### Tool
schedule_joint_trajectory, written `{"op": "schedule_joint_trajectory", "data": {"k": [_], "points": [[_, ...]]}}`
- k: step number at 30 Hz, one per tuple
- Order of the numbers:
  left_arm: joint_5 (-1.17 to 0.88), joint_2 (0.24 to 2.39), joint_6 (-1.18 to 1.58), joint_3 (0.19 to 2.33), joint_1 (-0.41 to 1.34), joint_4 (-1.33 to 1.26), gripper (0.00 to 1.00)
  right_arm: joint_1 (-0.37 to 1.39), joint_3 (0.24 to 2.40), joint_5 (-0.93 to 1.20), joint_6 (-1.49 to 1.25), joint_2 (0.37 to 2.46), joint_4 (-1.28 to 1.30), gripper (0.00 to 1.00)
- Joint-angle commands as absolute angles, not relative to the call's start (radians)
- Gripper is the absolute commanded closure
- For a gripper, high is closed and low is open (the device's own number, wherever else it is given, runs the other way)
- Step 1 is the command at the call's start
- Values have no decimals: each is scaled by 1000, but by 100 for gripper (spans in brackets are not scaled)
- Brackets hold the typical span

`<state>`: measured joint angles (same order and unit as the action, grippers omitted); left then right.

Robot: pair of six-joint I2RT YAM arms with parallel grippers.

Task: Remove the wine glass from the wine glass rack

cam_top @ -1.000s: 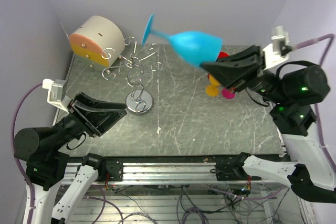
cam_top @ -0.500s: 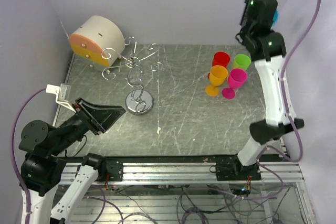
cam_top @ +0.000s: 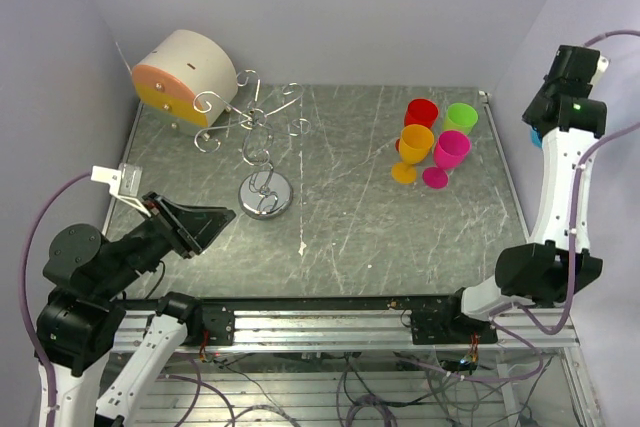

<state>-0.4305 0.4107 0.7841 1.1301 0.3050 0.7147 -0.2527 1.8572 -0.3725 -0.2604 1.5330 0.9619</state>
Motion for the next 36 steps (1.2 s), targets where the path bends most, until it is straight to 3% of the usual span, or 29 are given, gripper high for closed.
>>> {"op": "schedule_joint_trajectory", "data": {"k": [1,17,36], "points": [[-393,431,724,1155,308,779,57,-286,1772,-207,-297,1503,969,100],[-310,361,687,1169,308,922,57,-291,1467,47,-286,1526,869,100],[-269,336,689,1166,308,979,58,-249,1547,77,-276,1692,853,100]]}}
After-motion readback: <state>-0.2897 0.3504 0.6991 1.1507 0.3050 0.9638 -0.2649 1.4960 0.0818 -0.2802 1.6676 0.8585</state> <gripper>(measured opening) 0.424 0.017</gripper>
